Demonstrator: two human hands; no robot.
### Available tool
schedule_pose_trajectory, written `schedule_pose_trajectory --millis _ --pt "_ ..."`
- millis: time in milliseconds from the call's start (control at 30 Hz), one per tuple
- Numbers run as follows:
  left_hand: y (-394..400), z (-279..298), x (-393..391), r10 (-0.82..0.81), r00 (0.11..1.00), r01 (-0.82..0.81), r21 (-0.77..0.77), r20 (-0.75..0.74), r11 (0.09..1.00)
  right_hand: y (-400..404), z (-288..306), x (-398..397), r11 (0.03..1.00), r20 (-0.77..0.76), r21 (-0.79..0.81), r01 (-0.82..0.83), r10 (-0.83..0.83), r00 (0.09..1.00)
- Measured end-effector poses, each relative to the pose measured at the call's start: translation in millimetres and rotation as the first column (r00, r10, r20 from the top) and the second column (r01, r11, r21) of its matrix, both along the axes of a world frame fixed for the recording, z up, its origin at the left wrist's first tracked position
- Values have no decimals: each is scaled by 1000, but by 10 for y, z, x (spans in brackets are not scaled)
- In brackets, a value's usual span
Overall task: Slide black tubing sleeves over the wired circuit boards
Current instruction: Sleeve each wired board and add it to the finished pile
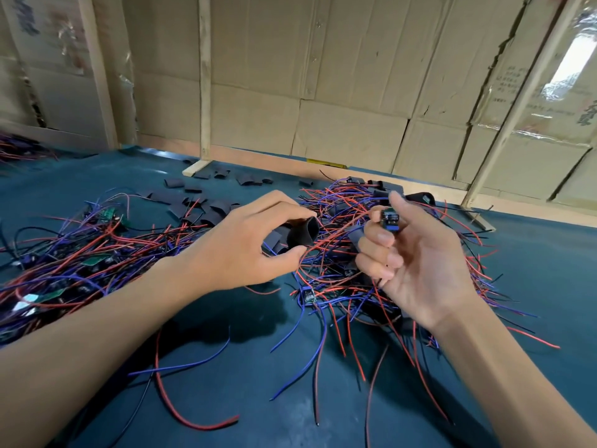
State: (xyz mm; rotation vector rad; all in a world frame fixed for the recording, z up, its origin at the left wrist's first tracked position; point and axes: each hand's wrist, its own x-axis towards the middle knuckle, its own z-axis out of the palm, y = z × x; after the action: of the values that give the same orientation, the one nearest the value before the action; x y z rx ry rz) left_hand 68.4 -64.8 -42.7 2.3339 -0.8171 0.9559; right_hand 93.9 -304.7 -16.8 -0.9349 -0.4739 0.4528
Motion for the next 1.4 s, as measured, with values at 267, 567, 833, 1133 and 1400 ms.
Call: schedule_pose_trajectory --millis 267,567,833,1133,1400 --pt "83 -22 58 112 993 -108 -103 32 989 -53 67 41 976 -47 -30 213 -215 976" --pt "114 -71 97 96 994 -99 -78 -48 992 -115 114 40 962 30 -22 274 -273 961" --pt "133 -77 109 69 995 -72 -51 -68 996 -120 93 49 963 49 -20 269 -268 962" --pt "112 -40 50 44 998 -45 -19 -46 999 -61 -51 91 893 239 -272 358 -297 924" --pt "-79 -10 -26 -23 996 10 147 83 989 216 -249 -37 854 488 -320 409 -222 844"
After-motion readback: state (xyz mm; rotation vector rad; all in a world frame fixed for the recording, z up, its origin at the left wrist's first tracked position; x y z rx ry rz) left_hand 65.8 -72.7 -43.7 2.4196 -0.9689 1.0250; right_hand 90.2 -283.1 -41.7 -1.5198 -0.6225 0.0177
